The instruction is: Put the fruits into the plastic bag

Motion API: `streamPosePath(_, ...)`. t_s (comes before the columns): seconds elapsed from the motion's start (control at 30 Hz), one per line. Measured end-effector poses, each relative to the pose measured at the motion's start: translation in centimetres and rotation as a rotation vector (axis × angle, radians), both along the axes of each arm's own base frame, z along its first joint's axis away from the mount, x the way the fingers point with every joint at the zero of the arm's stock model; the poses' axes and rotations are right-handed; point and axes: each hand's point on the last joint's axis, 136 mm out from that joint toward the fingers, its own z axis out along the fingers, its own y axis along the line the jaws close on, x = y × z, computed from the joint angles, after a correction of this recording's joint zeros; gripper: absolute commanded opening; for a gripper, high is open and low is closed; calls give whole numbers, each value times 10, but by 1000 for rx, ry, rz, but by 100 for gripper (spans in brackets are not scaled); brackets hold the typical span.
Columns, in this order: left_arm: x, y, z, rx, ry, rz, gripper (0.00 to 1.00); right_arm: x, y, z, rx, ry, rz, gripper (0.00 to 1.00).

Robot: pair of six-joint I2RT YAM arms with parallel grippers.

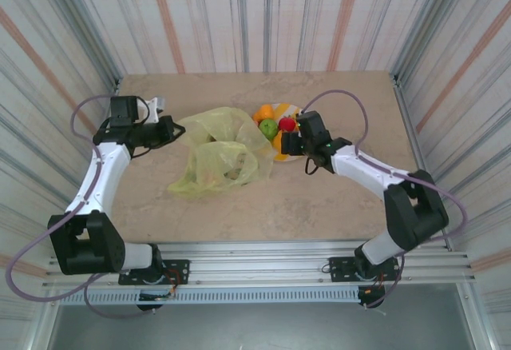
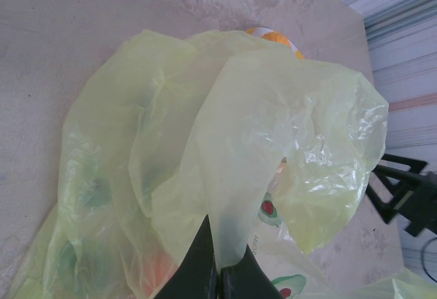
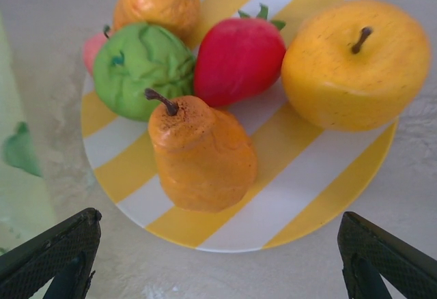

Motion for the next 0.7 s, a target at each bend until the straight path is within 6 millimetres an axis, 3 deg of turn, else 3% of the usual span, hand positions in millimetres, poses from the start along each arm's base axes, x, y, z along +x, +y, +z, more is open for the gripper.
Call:
streamPosePath(0.37, -2, -4, 3, -27, 1, -17, 0, 22, 21, -41, -34, 110, 32, 92)
streamPosePath(0.7, -3, -6, 4, -39, 3, -24, 0, 37, 30, -64, -63, 153, 40, 89)
